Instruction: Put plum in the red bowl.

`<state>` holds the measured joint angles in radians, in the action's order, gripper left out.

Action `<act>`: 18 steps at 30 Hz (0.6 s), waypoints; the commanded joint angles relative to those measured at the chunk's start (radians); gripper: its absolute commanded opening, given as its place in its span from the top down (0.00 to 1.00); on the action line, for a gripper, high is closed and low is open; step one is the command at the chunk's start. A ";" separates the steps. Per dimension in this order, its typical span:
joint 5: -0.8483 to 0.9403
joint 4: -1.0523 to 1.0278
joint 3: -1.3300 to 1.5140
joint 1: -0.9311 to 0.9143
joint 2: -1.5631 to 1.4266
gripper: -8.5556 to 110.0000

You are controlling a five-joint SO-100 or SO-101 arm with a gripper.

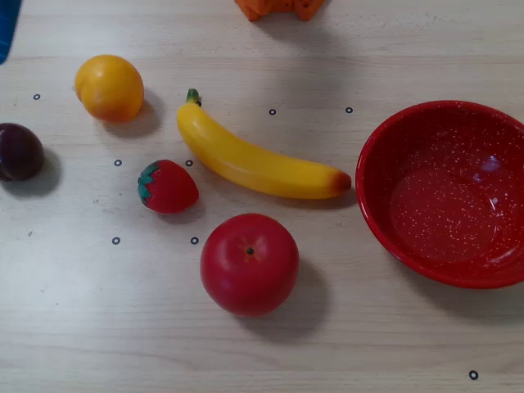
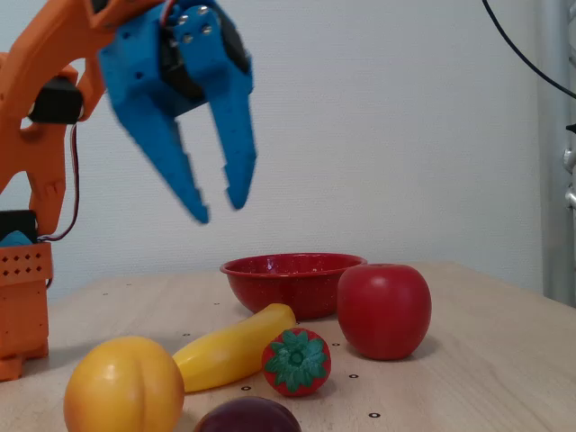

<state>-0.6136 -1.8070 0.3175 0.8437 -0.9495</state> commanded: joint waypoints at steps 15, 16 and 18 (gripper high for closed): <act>-0.448 -0.091 -0.115 0.143 0.117 0.51; -0.476 -0.091 -0.114 0.147 0.126 0.50; -0.520 -0.091 -0.112 0.156 0.147 0.48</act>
<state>-1.0845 -1.8070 0.2792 0.9572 -0.7532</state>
